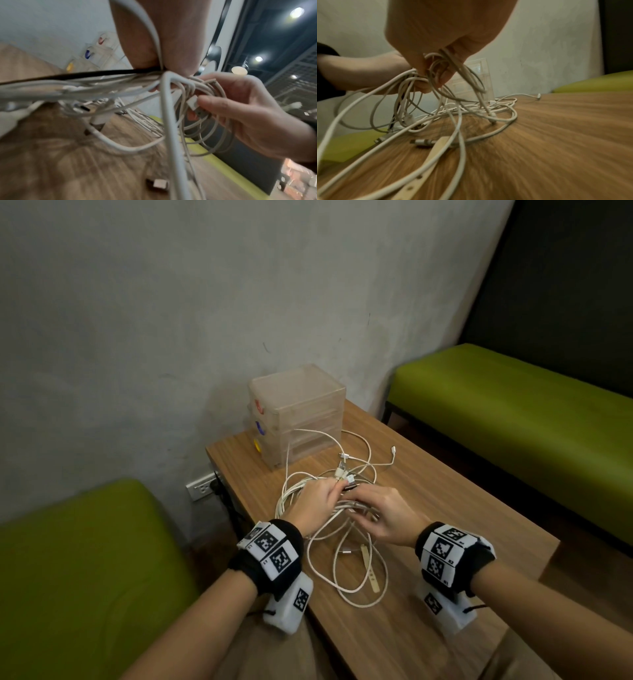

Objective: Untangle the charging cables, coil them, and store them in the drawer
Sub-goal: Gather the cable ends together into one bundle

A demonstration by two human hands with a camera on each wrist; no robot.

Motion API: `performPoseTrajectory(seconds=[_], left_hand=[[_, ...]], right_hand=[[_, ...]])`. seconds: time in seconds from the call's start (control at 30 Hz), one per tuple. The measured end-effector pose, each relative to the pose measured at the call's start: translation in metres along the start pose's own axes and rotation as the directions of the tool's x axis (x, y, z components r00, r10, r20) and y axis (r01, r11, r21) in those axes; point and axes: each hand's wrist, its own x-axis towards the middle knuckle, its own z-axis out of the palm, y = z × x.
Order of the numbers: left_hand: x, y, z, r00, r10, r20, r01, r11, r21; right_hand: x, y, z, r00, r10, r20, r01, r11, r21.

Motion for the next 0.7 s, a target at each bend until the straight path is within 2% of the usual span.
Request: performPoseTrajectory(seconds=[0.1,0.17,0.27,0.43,0.57,0.7], left_hand=[[0.001,-0.007,-0.005,1.000,-0.026,0.016,0.026,0.999,-0.021],[0.001,-0.007,-0.006,0.999,-0.012,0.040,0.013,1.000,-0.023],[0.001,-0.003,-0.004,0.998,-0.021,0.053,0.023,0.999,-0.049],[0.005,0.007,-0.005,0.997,-0.043,0.062,0.050,0.991,-0.120],[0.005,0.005,-0.009,0.996,-0.058,0.073,0.069,0.986,-0.153],[0.003,0.000,-0.011,0.996,-0.094,-0.005,0.091,0.976,-0.196]], right_hand=[[0.003,0.003,-0.009,0.986,-0.044,0.159,0.057,0.996,-0.075],[0.002,0.006,-0.010,0.978,-0.045,0.204,0.070,0.991,-0.115],[0.004,0.003,-0.004,0.973,-0.050,0.227,0.054,0.998,-0.013],[0.009,-0.004,0.002,0.994,-0.036,0.105,0.030,0.998,0.056],[0.000,-0.001,0.006,0.999,-0.040,-0.024,0.040,0.999,-0.026],[-0.006,0.003,0.007,0.988,-0.092,-0.126,0.077,0.990,-0.117]])
